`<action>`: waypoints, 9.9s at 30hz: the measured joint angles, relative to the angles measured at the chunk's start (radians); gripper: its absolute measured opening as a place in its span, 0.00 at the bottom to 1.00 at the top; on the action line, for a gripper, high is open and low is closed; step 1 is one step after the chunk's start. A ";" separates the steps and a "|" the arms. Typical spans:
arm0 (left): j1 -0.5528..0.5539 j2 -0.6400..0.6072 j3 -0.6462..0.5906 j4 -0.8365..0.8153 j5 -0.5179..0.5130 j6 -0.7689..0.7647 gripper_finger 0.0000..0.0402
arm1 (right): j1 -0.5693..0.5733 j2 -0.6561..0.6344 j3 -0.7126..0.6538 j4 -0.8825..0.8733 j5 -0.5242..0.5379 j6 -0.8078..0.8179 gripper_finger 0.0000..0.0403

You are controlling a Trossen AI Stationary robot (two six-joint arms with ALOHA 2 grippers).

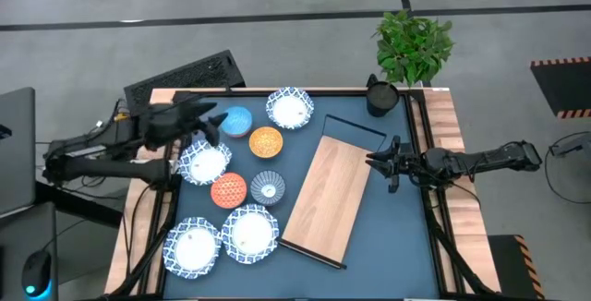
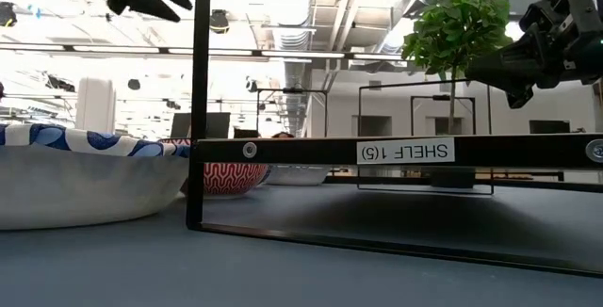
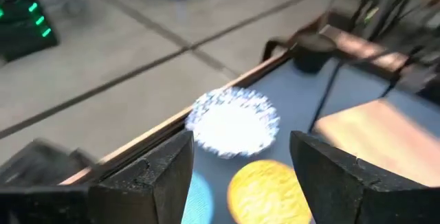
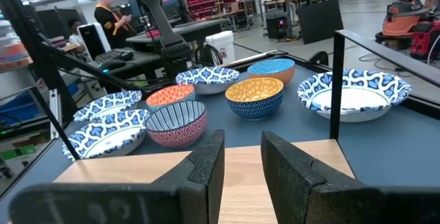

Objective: Place and stack bowls onto a shelf
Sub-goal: Put the light blue patterned bowl on the shelf, then stack the dark blue striped bowl into the light blue patterned bowl

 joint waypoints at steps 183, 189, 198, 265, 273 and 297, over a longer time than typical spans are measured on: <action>0.018 1.494 1.169 -0.263 0.774 0.106 0.31 | -0.005 -0.008 0.650 -0.634 0.378 0.004 0.30; 0.032 1.389 1.170 -0.308 0.698 0.160 0.33 | -0.005 -0.008 0.650 -0.639 0.378 0.003 0.30; -0.031 1.229 1.162 -0.717 0.600 0.430 0.18 | -0.005 -0.008 0.650 -0.675 0.378 0.002 0.30; -0.011 1.082 0.775 -0.315 0.648 0.337 0.00 | -0.005 -0.008 0.645 -0.717 0.383 0.025 0.30; -0.075 0.737 0.588 -0.537 0.636 0.314 0.00 | -0.005 -0.008 0.644 -0.745 0.383 0.027 0.30; -0.088 0.522 -0.012 0.034 0.463 0.196 0.43 | -0.005 -0.008 0.644 -0.749 0.380 0.111 0.30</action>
